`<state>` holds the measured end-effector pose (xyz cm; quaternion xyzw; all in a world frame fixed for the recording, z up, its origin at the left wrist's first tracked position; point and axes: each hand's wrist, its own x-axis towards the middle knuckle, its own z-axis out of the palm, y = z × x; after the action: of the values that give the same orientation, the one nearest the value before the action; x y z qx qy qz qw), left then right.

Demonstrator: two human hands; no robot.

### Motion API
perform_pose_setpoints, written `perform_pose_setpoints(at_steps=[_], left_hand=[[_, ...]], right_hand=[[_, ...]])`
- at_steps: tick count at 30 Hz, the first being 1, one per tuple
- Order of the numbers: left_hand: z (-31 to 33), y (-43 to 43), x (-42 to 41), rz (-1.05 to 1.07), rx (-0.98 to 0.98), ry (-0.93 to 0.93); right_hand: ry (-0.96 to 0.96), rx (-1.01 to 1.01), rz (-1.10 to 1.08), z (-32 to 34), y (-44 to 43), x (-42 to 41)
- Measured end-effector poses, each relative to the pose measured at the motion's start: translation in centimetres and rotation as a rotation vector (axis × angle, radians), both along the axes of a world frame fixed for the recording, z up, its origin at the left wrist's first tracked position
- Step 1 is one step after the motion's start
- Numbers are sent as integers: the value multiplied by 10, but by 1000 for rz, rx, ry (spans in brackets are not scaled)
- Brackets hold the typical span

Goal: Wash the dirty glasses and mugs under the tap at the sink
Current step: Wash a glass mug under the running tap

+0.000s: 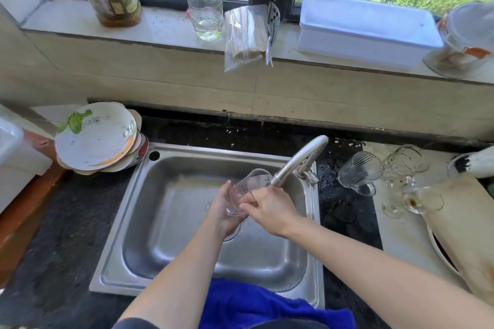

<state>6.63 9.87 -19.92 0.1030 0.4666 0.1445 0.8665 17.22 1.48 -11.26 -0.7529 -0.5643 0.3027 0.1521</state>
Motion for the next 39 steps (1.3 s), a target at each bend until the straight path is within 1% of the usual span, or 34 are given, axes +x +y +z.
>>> perform_pose_setpoints(at_steps=[2, 4, 8, 12, 14, 17, 20, 22, 23, 25, 27, 29, 30, 31, 32, 34, 36, 37, 39], left_hand=[[-3, 9, -5, -57, 35, 123], [-3, 17, -8, -114, 38, 219], [8, 8, 5, -258, -33, 201], [5, 15, -6, -298, -64, 191], [7, 10, -5, -338, -63, 192], [10, 5, -2, -412, -5, 209], [5, 14, -11, -442, -14, 265], [6, 17, -13, -435, -49, 238], [9, 15, -13, -436, -59, 203], [9, 11, -13, -434, -27, 181], [5, 2, -17, -373, -7, 146], [5, -8, -14, -199, -2, 30], [6, -11, -8, -106, -10, -3], [8, -12, -2, -53, -17, -5], [10, -11, 3, -35, -13, 17], [9, -3, 1, -66, 19, 72], [3, 7, -9, -96, 19, 83], [3, 10, -12, -103, 11, 82], [5, 8, -8, -153, 15, 122]], right_hand=[[-37, -40, 190, 2, -14, 19], [-136, -24, 334, 3, -23, 35], [-272, 0, 360, -1, -12, 26], [-200, 58, 434, -4, -31, 46], [-224, 34, 442, -2, -29, 41], [-274, -10, 441, -1, -18, 27], [-219, 19, 478, -1, -23, 38], [-247, -3, 498, 0, -22, 36], [-248, -19, 473, 0, -18, 31], [-189, -21, 373, 1, -8, 19], [-94, -42, 188, 0, -4, 18], [1, -81, -42, 0, -2, 17], [43, -90, -121, -1, -1, 13], [74, -84, -143, -1, 1, 7], [116, -74, -130, -1, 0, 2], [221, -70, -58, 2, -9, 5], [236, -92, 61, 8, -20, 19], [176, -99, 144, 9, -23, 24], [-24, -112, 297, 6, -22, 23]])
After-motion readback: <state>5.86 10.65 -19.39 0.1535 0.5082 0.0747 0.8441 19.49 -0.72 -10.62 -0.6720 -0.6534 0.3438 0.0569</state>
